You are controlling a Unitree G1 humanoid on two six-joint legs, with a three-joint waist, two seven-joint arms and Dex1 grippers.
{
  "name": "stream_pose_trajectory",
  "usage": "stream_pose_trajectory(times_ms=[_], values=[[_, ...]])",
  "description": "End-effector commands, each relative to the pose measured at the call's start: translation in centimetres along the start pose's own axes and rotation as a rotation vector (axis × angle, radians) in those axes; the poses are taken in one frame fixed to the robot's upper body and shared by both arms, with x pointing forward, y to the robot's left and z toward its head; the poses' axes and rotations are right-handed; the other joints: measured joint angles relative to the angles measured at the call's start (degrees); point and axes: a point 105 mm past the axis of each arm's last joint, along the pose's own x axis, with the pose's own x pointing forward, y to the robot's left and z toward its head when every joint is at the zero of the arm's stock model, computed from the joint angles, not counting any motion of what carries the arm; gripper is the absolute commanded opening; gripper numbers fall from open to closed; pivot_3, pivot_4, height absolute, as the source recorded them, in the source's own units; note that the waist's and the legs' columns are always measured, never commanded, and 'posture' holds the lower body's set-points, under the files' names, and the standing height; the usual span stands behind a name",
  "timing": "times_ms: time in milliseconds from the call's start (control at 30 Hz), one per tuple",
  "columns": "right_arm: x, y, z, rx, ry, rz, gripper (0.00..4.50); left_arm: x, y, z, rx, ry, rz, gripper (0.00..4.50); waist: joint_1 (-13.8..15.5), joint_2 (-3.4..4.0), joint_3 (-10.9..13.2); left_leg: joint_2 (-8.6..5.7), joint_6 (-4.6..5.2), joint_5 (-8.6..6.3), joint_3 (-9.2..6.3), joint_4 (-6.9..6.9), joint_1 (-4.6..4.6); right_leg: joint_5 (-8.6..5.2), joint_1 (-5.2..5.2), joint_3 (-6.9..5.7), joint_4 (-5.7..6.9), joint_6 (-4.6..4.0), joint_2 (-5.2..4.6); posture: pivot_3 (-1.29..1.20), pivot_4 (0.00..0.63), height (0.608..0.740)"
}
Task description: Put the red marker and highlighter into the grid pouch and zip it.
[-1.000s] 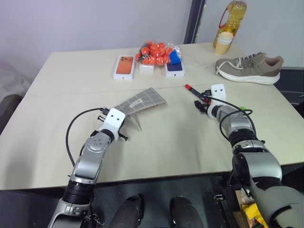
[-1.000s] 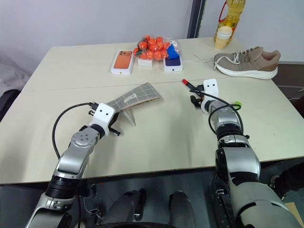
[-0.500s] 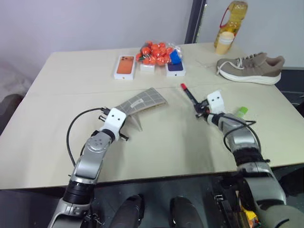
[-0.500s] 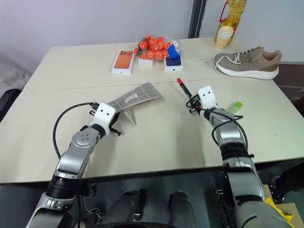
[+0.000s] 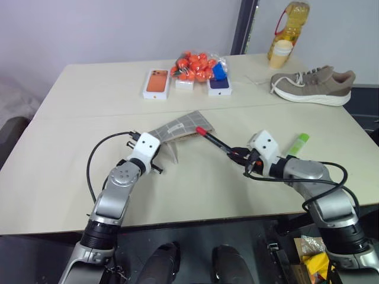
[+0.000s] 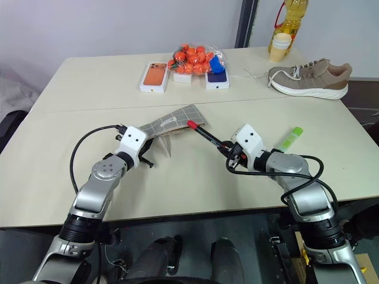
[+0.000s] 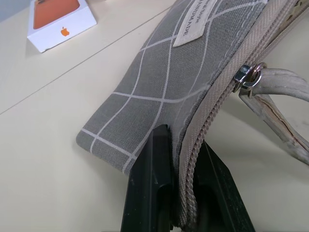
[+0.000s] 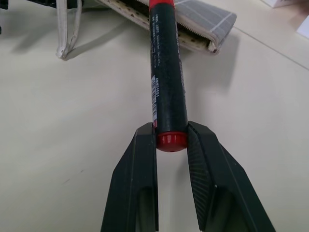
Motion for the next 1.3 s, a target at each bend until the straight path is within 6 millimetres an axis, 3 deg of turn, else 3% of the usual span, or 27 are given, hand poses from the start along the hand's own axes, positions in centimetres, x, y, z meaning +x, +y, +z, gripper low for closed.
stream_pose_trajectory(times_ms=[33, 833, 1300], values=[[0.3, -0.1, 1.2, -0.037, -0.031, -0.003, 0.32, 0.0, 0.2, 1.6, 0.015, -0.059, 0.002, 0.00, 0.0, 0.00, 0.0, 0.00, 0.00, 0.00, 0.00, 0.00, 0.00, 0.00, 0.00, 0.00, 0.00, 0.00, 0.00, 0.00, 0.150, 0.740], [0.3, 0.5, 0.5, -0.109, 0.001, 0.036, 0.32, -0.3, 0.0, 1.6, 0.012, -0.063, -0.005, 0.00, 0.0, 0.00, 0.0, 0.00, 0.00, 0.00, 0.00, 0.00, 0.00, 0.00, 0.00, -0.02, 0.00, 0.00, 0.01, 0.00, 0.150, 0.740], [0.5, -0.3, 0.0, -0.101, 0.029, 0.001, 0.32, -0.4, -0.5, 1.8, 0.039, -0.080, -0.033, 0.00, 0.0, 0.00, 0.0, 0.00, 0.00, 0.00, 0.00, 0.00, 0.00, 0.00, 0.00, -0.02, 0.01, 0.00, 0.01, 0.00, 0.150, 0.740]])
